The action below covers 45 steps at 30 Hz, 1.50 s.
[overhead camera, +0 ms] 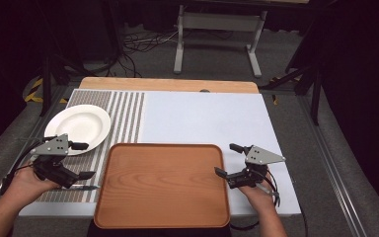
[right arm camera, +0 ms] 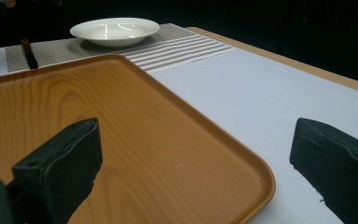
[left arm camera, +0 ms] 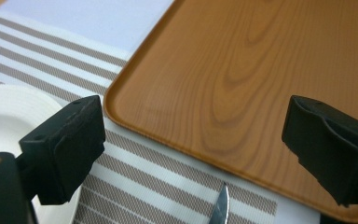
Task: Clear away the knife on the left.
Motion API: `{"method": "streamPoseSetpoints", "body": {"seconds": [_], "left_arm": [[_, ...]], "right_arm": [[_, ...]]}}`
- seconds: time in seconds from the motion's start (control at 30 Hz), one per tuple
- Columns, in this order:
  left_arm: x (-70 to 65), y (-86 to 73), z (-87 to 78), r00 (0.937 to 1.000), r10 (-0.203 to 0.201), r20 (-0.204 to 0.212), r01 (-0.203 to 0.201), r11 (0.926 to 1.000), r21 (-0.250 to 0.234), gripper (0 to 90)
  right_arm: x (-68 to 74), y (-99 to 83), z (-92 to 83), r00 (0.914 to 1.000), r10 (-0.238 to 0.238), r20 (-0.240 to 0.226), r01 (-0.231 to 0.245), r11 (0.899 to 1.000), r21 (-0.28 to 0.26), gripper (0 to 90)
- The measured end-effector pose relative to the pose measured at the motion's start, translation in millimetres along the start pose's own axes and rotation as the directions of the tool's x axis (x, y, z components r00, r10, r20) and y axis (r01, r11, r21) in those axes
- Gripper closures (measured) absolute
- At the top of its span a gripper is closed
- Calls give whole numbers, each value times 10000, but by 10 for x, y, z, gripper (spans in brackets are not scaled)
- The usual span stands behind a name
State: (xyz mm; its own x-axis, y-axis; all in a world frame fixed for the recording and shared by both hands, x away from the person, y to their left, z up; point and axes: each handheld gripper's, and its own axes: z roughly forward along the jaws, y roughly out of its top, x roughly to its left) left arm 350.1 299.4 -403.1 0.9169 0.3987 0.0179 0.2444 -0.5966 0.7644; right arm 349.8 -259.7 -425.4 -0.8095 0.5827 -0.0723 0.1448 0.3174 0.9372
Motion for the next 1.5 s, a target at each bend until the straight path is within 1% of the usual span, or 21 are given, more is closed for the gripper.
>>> {"method": "streamPoseSetpoints", "body": {"seconds": [0.3, 0.37, 0.4, 0.6, 0.63, 0.7, 0.77, 0.83, 0.9, 0.93, 1.03, 1.07, 1.1, 1.13, 1.17, 1.2, 1.23, 1.33, 1.37, 1.4, 1.5], "left_arm": [[31, -8, -77, 9998, 217, 11, -217, 9940, 1068, 76], [38, -12, -85, 9997, 259, 48, -263, 9904, 1353, 76], [53, -18, -89, 9995, 198, 247, -234, 9877, 1545, 76], [80, -26, -110, 9984, 424, 362, -496, 9714, 2321, 86], [80, -26, -110, 9984, 424, 362, -496, 9714, 2321, 91], [87, -22, -125, 9979, 485, 435, -581, 9644, 2578, 99], [92, -21, -126, 9975, 500, 489, -613, 9622, 2653, 99], [100, -20, -131, 9968, 548, 581, -700, 9503, 3033, 99], [109, -25, -133, 9963, 535, 669, -723, 9441, 3215, 105], [109, -25, -133, 9963, 535, 669, -723, 9441, 3215, 105], [120, -36, -142, 9956, 481, 802, -743, 9271, 3674, 132], [120, -36, -142, 9956, 481, 802, -743, 9271, 3674, 141], [126, -44, -150, 9956, 435, 831, -724, 9196, 3860, 148], [126, -44, -150, 9956, 435, 831, -724, 9196, 3860, 152], [127, -49, -152, 9953, 365, 900, -694, 9153, 3968, 152], [133, -63, -152, 9949, 314, 961, -695, 9023, 4255, 156], [141, -72, -143, 9935, 393, 1066, -817, 8988, 4306, 160], [158, -101, -124, 9915, 418, 1229, -954, 8766, 4716, 166], [158, -101, -124, 9915, 418, 1229, -954, 8766, 4716, 171], [159, -113, -123, 9913, 394, 1256, -969, 8642, 4937, 171], [180, -138, -110, 9889, 567, 1370, -1204, 8463, 5189, 196]], "right_arm": [[-1, -2, -3, 10000, 17, -8, -17, 10000, -21, 29], [-3, -2, -6, 10000, 19, -8, -19, 10000, -41, 29], [-5, -4, -7, 10000, 24, 0, -24, 10000, -35, 29], [-5, -7, -6, 10000, 46, -7, -46, 10000, -7, 28], [-5, -8, -5, 10000, 48, -7, -48, 10000, 2, 28], [-6, -10, -1, 10000, 74, -26, -74, 10000, 19, 29], [-5, -11, 4, 10000, 80, -35, -80, 10000, 42, 29], [-3, -12, 8, 10000, 58, -62, -58, 10000, 48, 28], [0, -12, 9, 10000, 47, -84, -46, 10000, 56, 29], [0, -12, 9, 10000, 47, -84, -46, 10000, 56, 29], [2, -14, 10, 10000, 27, -94, -26, 10000, 86, 29], [2, -15, 11, 10000, 11, -91, -10, 9999, 107, 29], [2, -15, 13, 9999, 17, -112, -16, 9999, 106, 29], [3, -15, 15, 9999, 14, -127, -12, 9999, 114, 29], [3, -15, 15, 9999, 14, -127, -12, 9999, 114, 29], [7, -16, 18, 9999, -1, -151, 2, 9999, 113, 29], [8, -16, 21, 9999, 0, -163, 2, 9999, 117, 29], [7, -17, 27, 9998, -3, -174, 5, 9999, 144, 29], [7, -17, 27, 9998, -3, -174, 5, 9999, 144, 29], [8, -17, 28, 9999, -6, -169, 9, 9999, 154, 29], [13, -18, 31, 9999, -18, -171, 21, 9998, 191, 29]]}}
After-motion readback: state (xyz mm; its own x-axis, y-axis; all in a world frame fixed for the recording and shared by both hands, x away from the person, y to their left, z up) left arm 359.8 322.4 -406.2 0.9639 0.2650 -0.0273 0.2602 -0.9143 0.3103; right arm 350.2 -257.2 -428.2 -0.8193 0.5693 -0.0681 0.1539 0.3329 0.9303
